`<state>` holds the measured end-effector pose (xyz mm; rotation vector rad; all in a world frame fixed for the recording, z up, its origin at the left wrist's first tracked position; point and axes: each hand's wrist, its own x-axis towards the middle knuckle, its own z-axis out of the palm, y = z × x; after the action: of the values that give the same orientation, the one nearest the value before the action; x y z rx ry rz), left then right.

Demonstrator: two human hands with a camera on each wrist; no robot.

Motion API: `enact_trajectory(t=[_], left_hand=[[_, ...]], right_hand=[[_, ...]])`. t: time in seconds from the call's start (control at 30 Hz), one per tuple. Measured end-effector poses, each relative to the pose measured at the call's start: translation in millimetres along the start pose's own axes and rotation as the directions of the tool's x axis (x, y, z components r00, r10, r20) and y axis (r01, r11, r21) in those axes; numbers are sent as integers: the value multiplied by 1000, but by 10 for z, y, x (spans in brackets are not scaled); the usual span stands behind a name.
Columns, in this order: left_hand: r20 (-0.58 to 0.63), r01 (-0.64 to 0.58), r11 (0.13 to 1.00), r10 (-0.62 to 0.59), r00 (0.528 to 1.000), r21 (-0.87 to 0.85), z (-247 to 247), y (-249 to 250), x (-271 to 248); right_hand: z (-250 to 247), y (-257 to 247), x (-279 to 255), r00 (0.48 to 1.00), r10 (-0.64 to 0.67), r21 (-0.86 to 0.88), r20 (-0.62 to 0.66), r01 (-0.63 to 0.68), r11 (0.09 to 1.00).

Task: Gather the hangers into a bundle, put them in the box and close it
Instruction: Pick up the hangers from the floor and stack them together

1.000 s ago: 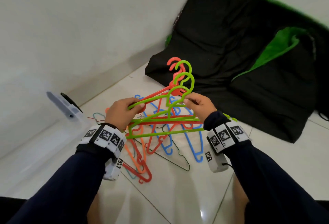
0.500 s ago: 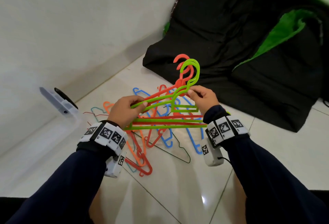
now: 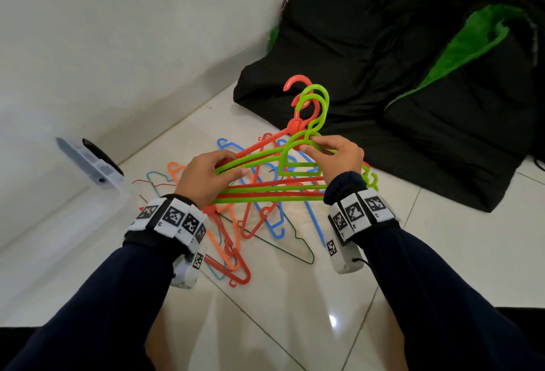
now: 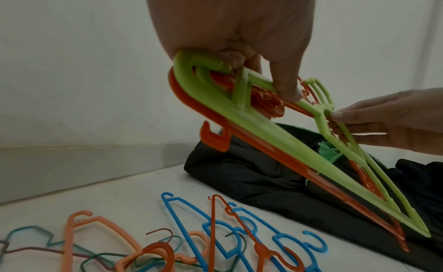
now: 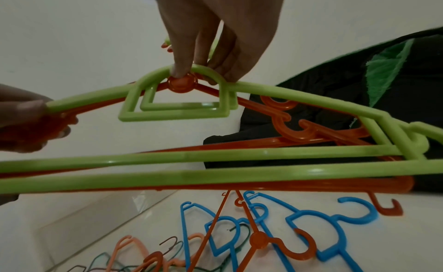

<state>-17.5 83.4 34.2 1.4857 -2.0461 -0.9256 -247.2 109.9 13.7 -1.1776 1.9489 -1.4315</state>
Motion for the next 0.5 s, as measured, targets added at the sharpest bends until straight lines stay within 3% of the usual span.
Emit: enact_trajectory(t=[0.27, 0.37, 0.5], left_hand=[[-23, 33, 999, -33, 999, -15, -63, -187, 27], [-59, 71, 997, -71, 996, -16, -119, -375, -4], [-8, 85, 996, -85, 996, -36, -224, -509, -1]], right_hand=[[-4, 89, -14, 997, 10, 59, -78, -5, 998], [-97, 171, 76, 997, 72, -43, 38, -71, 997], [-151, 226, 161, 965, 8, -217, 263, 51, 975]])
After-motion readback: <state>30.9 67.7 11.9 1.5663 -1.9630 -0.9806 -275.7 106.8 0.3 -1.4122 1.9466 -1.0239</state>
